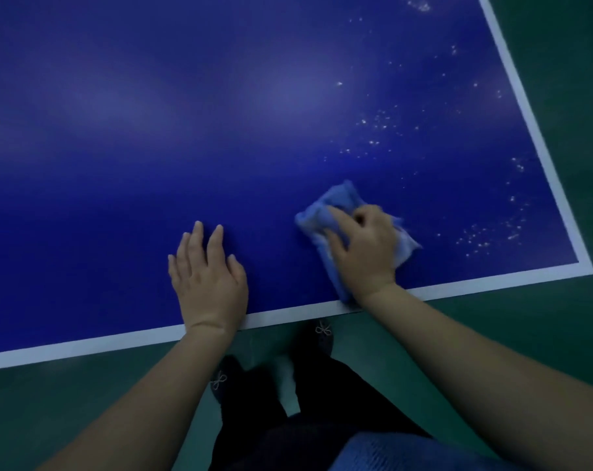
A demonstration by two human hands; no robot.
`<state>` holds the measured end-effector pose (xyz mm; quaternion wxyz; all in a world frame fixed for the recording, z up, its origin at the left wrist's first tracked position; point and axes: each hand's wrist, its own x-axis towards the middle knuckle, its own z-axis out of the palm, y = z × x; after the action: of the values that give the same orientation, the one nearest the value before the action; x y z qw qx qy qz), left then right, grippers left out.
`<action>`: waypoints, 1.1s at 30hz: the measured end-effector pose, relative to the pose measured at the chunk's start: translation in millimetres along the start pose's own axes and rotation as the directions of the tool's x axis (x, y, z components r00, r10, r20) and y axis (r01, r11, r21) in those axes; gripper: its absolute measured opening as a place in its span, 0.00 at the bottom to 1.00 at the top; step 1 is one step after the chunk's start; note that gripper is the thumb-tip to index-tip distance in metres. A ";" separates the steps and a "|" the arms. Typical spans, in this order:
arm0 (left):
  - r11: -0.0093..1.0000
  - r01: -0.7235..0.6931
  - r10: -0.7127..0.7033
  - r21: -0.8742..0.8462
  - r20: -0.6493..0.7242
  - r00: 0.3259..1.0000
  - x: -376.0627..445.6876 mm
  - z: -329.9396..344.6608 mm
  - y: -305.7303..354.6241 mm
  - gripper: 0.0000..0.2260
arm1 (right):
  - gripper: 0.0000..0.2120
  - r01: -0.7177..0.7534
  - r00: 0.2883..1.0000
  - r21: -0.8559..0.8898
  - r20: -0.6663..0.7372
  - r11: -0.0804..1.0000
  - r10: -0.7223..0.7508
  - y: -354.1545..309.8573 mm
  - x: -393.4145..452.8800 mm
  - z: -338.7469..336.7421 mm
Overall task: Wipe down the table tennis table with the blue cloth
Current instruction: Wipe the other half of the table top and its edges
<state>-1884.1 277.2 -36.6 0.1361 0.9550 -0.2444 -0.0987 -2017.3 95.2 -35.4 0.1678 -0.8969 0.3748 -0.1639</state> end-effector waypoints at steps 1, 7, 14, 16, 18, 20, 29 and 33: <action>1.000 0.004 -0.004 0.007 0.001 1.000 0.4 0.5 -0.9 0.23 | 0.14 0.103 0.993 0.016 0.061 0.995 -0.104 -3.0 16.2 2.8; 1.000 0.019 -0.019 0.024 -0.008 1.000 1.8 1.3 -5.5 0.23 | 0.15 -0.289 0.956 -0.069 -0.072 0.955 0.284 56.7 86.4 -16.2; 0.999 0.027 -0.027 0.020 -0.030 0.999 1.1 1.4 -8.1 0.23 | 0.17 0.113 0.986 0.003 0.126 0.994 -0.113 9.2 92.3 6.6; 0.999 0.027 -0.026 0.028 -0.034 0.999 1.1 1.3 -7.2 0.24 | 0.18 0.148 0.978 -0.062 0.155 0.987 -0.137 18.0 139.4 9.1; 0.999 0.029 -0.028 0.030 -0.032 0.999 2.0 1.0 -6.1 0.24 | 0.18 -0.117 0.991 -0.119 0.049 0.986 0.123 48.0 167.8 5.7; 0.999 0.030 -0.029 0.030 -0.027 0.999 2.3 -0.2 -4.3 0.24 | 0.17 -0.413 0.908 -0.082 -0.112 0.907 0.404 64.4 156.6 -1.5; 0.999 0.025 -0.023 0.031 -0.042 0.999 2.1 -0.1 -2.3 0.25 | 0.18 0.159 0.973 -0.068 0.180 0.985 -0.145 1.6 188.6 26.5; 0.999 0.024 -0.023 0.022 -0.045 0.999 2.4 -1.6 -0.7 0.25 | 0.19 -0.344 0.938 -0.086 -0.085 0.935 0.337 44.0 219.1 20.6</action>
<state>-1881.4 277.0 -35.7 0.1295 0.9613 -0.2310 -0.0759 -1890.0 -89.7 -35.4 0.1355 -0.8195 0.5378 -0.1444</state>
